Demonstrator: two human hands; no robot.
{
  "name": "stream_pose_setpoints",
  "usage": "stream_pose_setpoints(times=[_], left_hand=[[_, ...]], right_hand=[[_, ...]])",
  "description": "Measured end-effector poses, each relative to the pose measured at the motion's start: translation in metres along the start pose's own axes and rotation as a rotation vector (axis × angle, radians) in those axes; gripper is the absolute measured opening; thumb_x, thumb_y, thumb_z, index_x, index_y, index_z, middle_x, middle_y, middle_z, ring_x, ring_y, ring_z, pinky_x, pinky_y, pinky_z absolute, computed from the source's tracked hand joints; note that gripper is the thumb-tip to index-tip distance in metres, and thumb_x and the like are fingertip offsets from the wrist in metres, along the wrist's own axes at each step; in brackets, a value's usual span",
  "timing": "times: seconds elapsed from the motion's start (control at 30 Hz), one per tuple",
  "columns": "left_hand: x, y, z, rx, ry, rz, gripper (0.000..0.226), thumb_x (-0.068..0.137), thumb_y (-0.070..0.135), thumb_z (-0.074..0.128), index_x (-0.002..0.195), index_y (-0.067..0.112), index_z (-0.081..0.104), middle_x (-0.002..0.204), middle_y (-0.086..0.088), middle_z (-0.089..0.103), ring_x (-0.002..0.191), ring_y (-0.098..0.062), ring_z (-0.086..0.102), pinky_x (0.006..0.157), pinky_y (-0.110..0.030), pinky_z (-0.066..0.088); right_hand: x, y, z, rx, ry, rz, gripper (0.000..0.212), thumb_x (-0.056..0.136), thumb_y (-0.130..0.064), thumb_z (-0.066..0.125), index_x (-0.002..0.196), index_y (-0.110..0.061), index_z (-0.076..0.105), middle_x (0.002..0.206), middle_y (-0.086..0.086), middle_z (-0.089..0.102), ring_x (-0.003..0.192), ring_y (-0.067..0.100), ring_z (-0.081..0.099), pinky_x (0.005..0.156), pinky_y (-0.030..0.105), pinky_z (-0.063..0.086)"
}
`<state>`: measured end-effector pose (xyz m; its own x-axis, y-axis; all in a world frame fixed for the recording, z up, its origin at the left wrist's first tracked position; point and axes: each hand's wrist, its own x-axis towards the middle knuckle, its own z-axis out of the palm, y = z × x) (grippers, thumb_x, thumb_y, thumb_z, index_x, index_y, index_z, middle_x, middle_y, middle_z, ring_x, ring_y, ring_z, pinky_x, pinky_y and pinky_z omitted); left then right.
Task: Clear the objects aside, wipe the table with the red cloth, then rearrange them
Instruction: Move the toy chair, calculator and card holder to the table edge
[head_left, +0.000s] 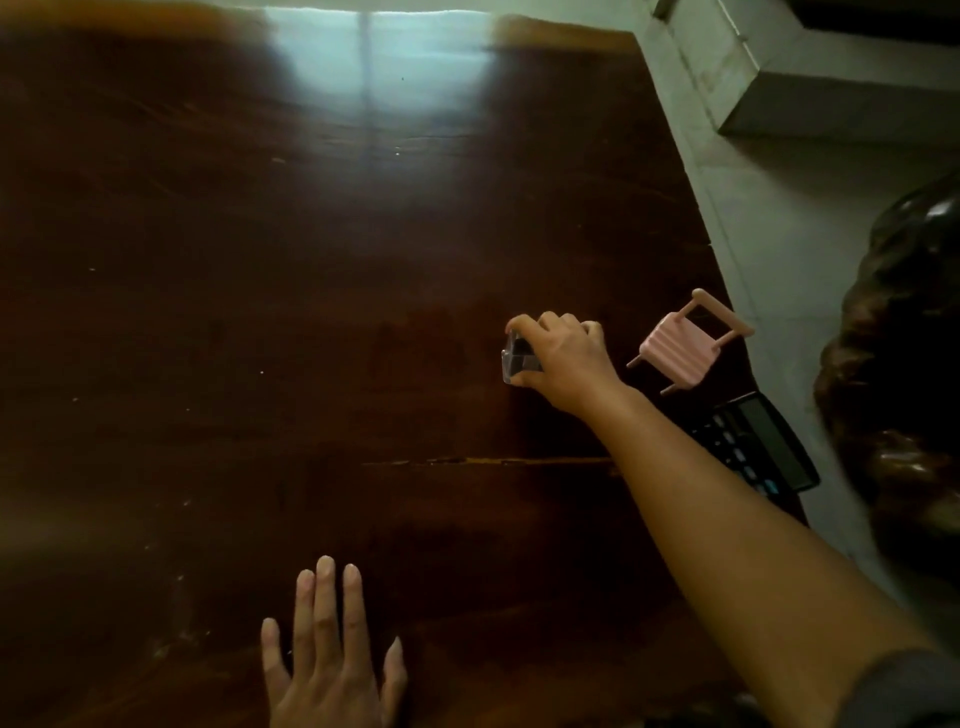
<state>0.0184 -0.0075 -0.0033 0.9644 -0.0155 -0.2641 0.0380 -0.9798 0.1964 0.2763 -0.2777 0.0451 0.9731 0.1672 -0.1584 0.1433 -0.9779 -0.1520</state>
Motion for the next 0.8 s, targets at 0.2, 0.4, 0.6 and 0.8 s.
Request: stream_pose_setpoints(times=[0.2, 0.4, 0.6, 0.8], left_hand=[[-0.003, -0.003, -0.001, 0.011, -0.017, 0.038, 0.085, 0.088, 0.066, 0.01, 0.144, 0.008, 0.035, 0.155, -0.019, 0.028, 0.14, -0.036, 0.026, 0.103, -0.069, 0.02], [-0.007, -0.004, 0.0, 0.003, 0.018, 0.039, 0.084, 0.088, 0.067, 0.011, 0.147, 0.01, 0.029, 0.155, -0.017, 0.025, 0.142, -0.035, 0.023, 0.103, -0.07, 0.021], [-0.01, -0.002, 0.004, -0.007, 0.077, 0.016, 0.081, 0.082, 0.055, 0.03, 0.148, 0.009, 0.029, 0.157, -0.017, 0.023, 0.144, -0.032, 0.018, 0.107, -0.067, 0.016], [-0.009, -0.005, 0.01, -0.022, 0.129, 0.02, 0.079, 0.082, 0.054, 0.031, 0.147, 0.01, 0.029, 0.156, -0.017, 0.024, 0.142, -0.034, 0.02, 0.106, -0.069, 0.017]], right_hand=[[-0.05, -0.011, 0.009, 0.14, 0.137, 0.004, 0.066, 0.082, -0.043, 0.07, 0.139, -0.036, 0.038, 0.111, -0.002, 0.056, 0.106, 0.02, 0.05, 0.097, 0.045, 0.033], [-0.165, -0.015, 0.025, 0.232, 0.216, 0.111, 0.072, 0.083, -0.041, 0.069, 0.144, -0.037, 0.032, 0.111, -0.007, 0.054, 0.103, 0.013, 0.048, 0.093, 0.038, 0.035], [-0.262, 0.038, 0.04, 0.193, 0.213, 0.389, 0.076, 0.083, -0.038, 0.071, 0.148, -0.034, 0.031, 0.12, -0.004, 0.055, 0.111, 0.015, 0.048, 0.093, 0.039, 0.036], [-0.299, 0.096, 0.04, 0.179, 0.248, 0.567, 0.074, 0.082, -0.037, 0.074, 0.146, -0.028, 0.038, 0.114, 0.004, 0.058, 0.105, 0.021, 0.051, 0.086, 0.039, 0.033]])
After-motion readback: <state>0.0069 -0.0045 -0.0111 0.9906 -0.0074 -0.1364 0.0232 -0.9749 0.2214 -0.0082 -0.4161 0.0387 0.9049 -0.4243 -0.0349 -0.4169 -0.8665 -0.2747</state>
